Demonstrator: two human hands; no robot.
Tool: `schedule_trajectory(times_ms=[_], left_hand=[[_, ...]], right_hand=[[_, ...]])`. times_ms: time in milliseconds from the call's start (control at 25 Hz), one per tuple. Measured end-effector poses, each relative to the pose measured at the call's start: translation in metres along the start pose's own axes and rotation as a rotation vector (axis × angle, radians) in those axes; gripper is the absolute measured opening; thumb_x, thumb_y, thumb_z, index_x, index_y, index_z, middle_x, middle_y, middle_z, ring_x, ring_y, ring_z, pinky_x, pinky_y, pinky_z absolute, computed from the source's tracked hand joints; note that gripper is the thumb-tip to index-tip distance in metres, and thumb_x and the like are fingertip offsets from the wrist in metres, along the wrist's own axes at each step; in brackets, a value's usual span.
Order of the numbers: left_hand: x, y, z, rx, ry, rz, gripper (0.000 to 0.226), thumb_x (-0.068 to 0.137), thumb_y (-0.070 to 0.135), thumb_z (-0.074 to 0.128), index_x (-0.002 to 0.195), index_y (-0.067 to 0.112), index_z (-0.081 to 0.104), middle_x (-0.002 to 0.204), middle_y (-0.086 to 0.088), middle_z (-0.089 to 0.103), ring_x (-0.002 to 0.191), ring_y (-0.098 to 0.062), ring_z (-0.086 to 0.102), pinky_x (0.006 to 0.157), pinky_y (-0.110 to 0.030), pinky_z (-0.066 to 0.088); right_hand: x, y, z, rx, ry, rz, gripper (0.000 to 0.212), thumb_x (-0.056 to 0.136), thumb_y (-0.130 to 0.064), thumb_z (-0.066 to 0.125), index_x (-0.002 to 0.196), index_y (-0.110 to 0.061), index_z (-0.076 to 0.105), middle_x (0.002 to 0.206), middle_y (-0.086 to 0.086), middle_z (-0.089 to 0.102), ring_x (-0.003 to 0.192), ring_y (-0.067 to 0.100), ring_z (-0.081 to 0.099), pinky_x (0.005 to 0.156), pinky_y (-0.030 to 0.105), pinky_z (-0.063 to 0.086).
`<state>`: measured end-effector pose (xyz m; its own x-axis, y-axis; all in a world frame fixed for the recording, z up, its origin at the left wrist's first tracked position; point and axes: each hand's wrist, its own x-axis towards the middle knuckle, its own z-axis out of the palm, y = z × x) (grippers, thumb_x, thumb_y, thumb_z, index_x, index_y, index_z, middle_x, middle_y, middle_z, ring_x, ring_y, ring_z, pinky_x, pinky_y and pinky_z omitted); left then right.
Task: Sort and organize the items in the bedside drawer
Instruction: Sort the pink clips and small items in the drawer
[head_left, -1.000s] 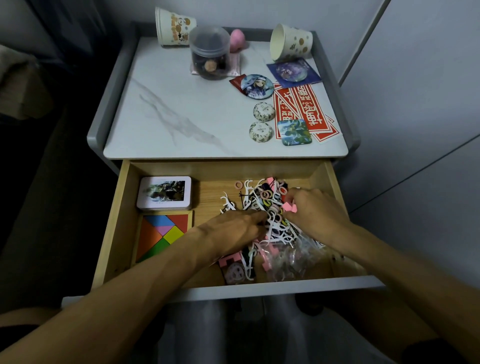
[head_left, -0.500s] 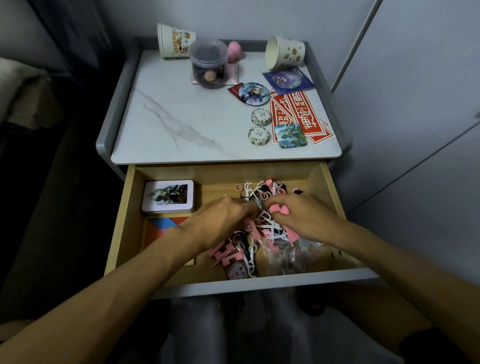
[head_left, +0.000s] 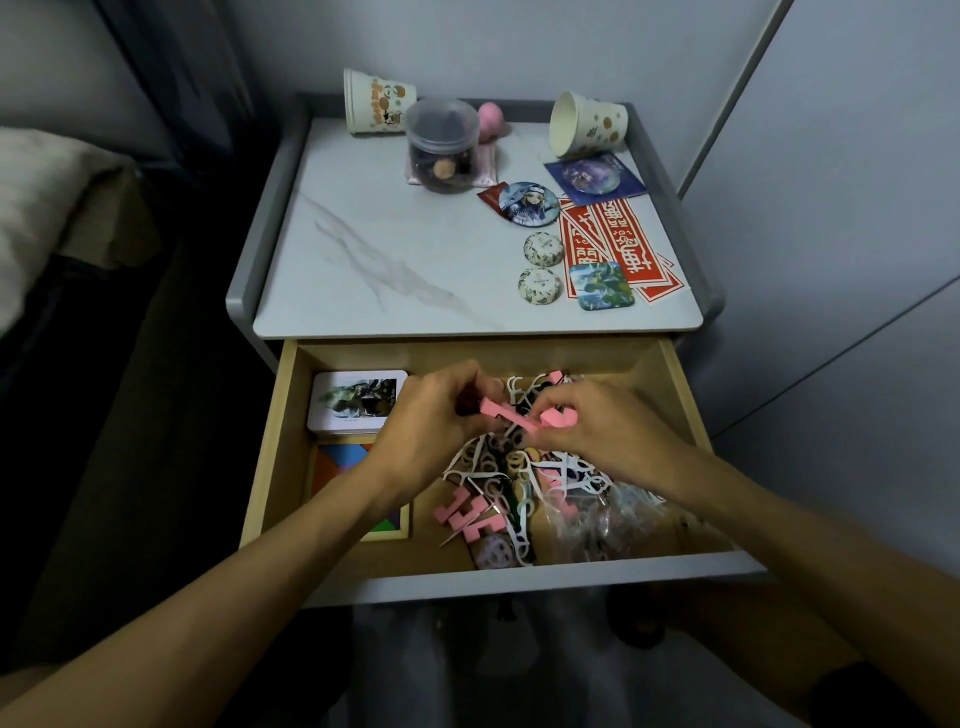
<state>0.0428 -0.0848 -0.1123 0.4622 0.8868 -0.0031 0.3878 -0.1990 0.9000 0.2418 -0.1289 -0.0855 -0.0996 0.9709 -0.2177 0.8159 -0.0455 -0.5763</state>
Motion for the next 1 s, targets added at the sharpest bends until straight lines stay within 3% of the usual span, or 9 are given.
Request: schedule_trajectory(times_ms=[160, 280, 400, 600, 680, 800, 880, 1000], left_hand=[[0.000, 0.003, 0.008, -0.309, -0.002, -0.221, 0.042, 0.074, -0.001, 0.080, 0.103, 0.020, 0.058, 0.091, -0.016, 0.072, 0.084, -0.026, 0.071, 0.079, -0.035, 0.059], [0.006, 0.006, 0.014, -0.423, -0.009, -0.269, 0.028, 0.079, -0.004, 0.074, 0.104, 0.001, 0.061, 0.086, -0.025, 0.070, 0.071, -0.026, 0.069, 0.073, -0.033, 0.059], [0.006, 0.006, 0.017, -0.399, -0.010, -0.284, 0.012, 0.081, -0.005, 0.071, 0.093, -0.004, 0.066, 0.071, -0.016, 0.070, 0.060, -0.016, 0.066, 0.061, -0.023, 0.055], [0.007, -0.003, 0.022, -0.262, 0.029, -0.341, 0.005, 0.080, -0.003, 0.073, 0.079, 0.002, 0.072, 0.064, -0.009, 0.071, 0.057, -0.015, 0.066, 0.059, -0.021, 0.054], [0.007, -0.003, 0.027, -0.165, -0.046, -0.311, 0.009, 0.078, -0.002, 0.076, 0.084, 0.005, 0.076, 0.072, -0.004, 0.073, 0.066, -0.015, 0.069, 0.063, -0.023, 0.057], [0.011, -0.004, 0.031, 0.160, -0.257, -0.240, 0.039, 0.073, 0.012, 0.084, 0.110, 0.016, 0.074, 0.103, 0.003, 0.074, 0.094, -0.011, 0.067, 0.085, -0.031, 0.056], [0.014, -0.002, 0.028, 0.243, -0.266, -0.244, 0.047, 0.070, 0.014, 0.086, 0.115, 0.018, 0.070, 0.109, 0.004, 0.071, 0.098, -0.013, 0.065, 0.086, -0.031, 0.054], [0.016, 0.008, 0.019, 0.055, -0.208, -0.303, 0.050, 0.069, 0.013, 0.087, 0.113, 0.018, 0.064, 0.101, 0.004, 0.070, 0.090, -0.015, 0.066, 0.076, -0.027, 0.053]], right_hand=[[0.002, 0.000, 0.000, 0.173, -0.063, 0.021, 0.013, 0.083, -0.035, 0.075, 0.089, -0.023, 0.074, 0.086, -0.005, 0.067, 0.083, 0.011, 0.059, 0.067, 0.026, 0.039], [0.002, 0.002, -0.001, 0.189, -0.085, 0.036, 0.013, 0.084, -0.035, 0.074, 0.087, -0.022, 0.072, 0.088, -0.003, 0.068, 0.085, 0.012, 0.061, 0.071, 0.028, 0.042], [0.001, 0.005, -0.005, 0.220, -0.063, 0.065, 0.011, 0.085, -0.031, 0.074, 0.089, -0.021, 0.073, 0.094, 0.000, 0.071, 0.087, 0.017, 0.064, 0.075, 0.030, 0.048], [-0.002, 0.016, -0.012, 0.243, -0.036, 0.162, 0.011, 0.087, -0.030, 0.071, 0.081, -0.020, 0.071, 0.086, 0.000, 0.069, 0.075, 0.021, 0.064, 0.057, 0.024, 0.044], [-0.004, 0.016, -0.013, 0.245, -0.058, 0.168, 0.012, 0.088, -0.029, 0.071, 0.077, -0.023, 0.068, 0.081, -0.005, 0.064, 0.067, 0.015, 0.060, 0.049, 0.019, 0.044], [-0.005, 0.016, -0.016, 0.217, -0.077, 0.174, 0.014, 0.089, -0.027, 0.069, 0.075, -0.028, 0.064, 0.080, -0.008, 0.060, 0.059, 0.008, 0.056, 0.044, 0.016, 0.042], [-0.004, 0.015, -0.016, 0.178, -0.086, 0.157, 0.016, 0.089, -0.027, 0.069, 0.074, -0.029, 0.063, 0.079, -0.007, 0.062, 0.062, 0.012, 0.058, 0.049, 0.019, 0.044], [-0.001, 0.013, -0.014, 0.002, -0.086, 0.103, 0.007, 0.086, -0.032, 0.071, 0.084, -0.026, 0.068, 0.085, -0.005, 0.066, 0.077, 0.018, 0.062, 0.065, 0.029, 0.047]])
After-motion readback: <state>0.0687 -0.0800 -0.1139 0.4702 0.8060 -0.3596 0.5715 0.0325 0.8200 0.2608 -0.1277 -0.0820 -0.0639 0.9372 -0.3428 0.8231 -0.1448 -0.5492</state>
